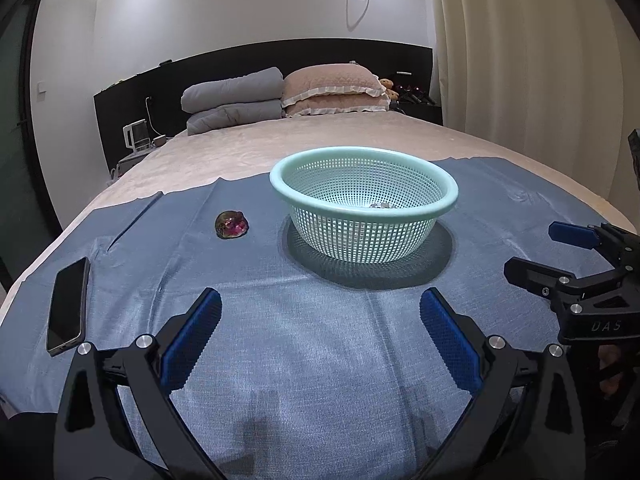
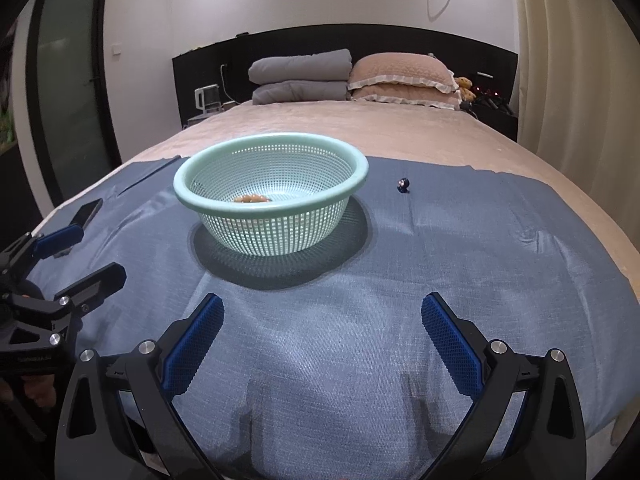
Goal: Organize jewelry
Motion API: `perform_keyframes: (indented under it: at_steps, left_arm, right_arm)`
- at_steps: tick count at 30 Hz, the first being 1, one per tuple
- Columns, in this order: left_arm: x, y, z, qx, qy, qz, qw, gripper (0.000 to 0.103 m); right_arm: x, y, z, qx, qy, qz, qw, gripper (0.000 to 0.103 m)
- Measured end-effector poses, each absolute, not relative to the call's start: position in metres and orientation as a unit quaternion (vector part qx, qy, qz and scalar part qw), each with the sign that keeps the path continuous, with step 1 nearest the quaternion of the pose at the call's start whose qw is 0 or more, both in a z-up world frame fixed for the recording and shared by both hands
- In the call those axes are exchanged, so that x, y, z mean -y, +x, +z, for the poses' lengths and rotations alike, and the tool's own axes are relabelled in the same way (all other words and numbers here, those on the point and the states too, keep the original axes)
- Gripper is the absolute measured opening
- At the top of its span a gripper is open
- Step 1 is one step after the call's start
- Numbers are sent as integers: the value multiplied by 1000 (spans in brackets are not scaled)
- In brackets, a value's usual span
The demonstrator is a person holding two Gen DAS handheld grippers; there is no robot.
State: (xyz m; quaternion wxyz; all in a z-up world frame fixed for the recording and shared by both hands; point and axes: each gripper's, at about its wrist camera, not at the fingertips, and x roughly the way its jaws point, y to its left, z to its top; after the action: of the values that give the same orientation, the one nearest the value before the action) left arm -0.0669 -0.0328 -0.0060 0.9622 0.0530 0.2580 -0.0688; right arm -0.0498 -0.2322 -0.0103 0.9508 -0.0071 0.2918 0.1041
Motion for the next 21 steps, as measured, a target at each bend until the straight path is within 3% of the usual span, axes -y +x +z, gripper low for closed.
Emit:
perform_keyframes:
  at_steps: [21]
  left_arm:
    - [29, -60, -7, -275, 42, -61, 959, 97]
  right_arm:
    - [227, -50, -14, -302, -21, 102, 948, 95]
